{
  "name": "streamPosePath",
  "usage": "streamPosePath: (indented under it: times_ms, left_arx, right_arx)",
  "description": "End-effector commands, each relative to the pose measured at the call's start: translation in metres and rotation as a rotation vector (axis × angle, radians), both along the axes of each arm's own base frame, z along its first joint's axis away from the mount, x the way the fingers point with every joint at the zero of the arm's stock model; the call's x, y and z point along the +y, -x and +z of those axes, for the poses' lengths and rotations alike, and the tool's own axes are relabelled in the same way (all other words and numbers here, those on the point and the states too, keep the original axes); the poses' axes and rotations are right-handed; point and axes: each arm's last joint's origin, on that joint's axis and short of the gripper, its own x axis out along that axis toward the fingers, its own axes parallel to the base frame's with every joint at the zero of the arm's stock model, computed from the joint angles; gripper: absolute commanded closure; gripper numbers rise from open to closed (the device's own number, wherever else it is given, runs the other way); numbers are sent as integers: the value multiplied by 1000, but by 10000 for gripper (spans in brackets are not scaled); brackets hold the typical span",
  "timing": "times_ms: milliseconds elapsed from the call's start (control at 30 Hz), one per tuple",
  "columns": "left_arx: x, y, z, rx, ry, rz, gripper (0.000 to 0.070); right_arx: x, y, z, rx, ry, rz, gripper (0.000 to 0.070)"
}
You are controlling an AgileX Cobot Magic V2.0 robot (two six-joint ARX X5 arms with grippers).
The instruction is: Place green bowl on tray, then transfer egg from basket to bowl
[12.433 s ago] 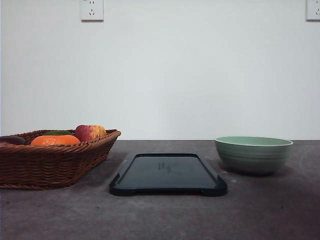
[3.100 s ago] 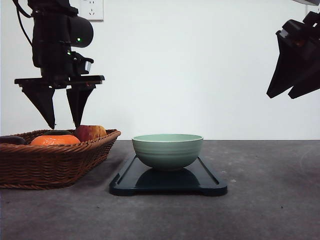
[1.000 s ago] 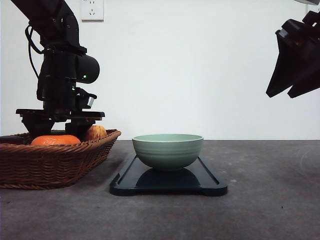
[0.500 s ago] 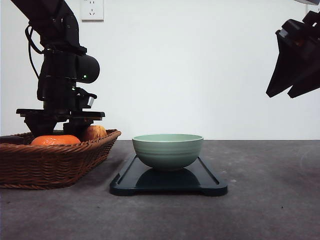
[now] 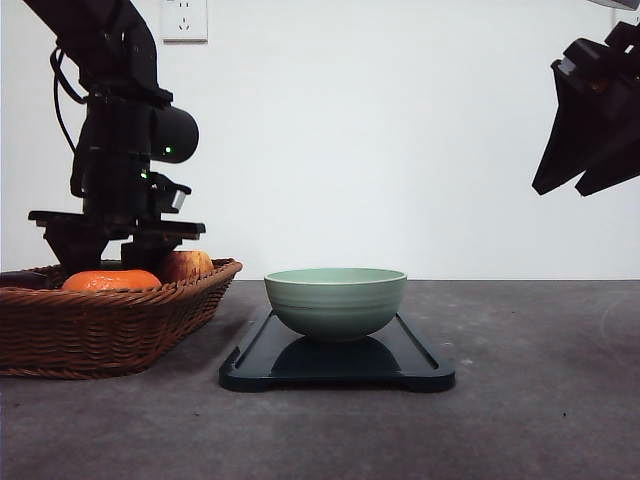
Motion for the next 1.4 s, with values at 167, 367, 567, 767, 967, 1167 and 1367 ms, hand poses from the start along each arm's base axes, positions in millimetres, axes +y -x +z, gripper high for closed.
streamPosePath:
  times_ms: [167, 367, 567, 767, 967, 1167, 1367]
  left_arx:
    - [1, 8, 42, -114, 24, -9, 443]
    - [-2, 20, 76, -210, 59, -14, 442]
    - [-21, 32, 108, -315, 163, -66, 442]
    - [-57, 43, 127, -372, 279, -173, 442]
    - [-98, 57, 128, -407, 325, -272, 440]
    - [-128, 64, 123, -439, 360, -342, 440]
    - [-142, 58, 109, -438, 366, -361, 440]
  right_arx:
    - [1, -1, 1, -14, 5, 11, 366]
    - [1, -1, 1, -15, 5, 12, 366]
    - [1, -1, 1, -17, 3, 12, 366]
    - [1, -1, 1, -20, 2, 12, 365]
    - [1, -1, 1, -19, 2, 11, 366]
    - [1, -1, 1, -18, 2, 12, 366]
    - [1, -1, 1, -15, 3, 12, 366]
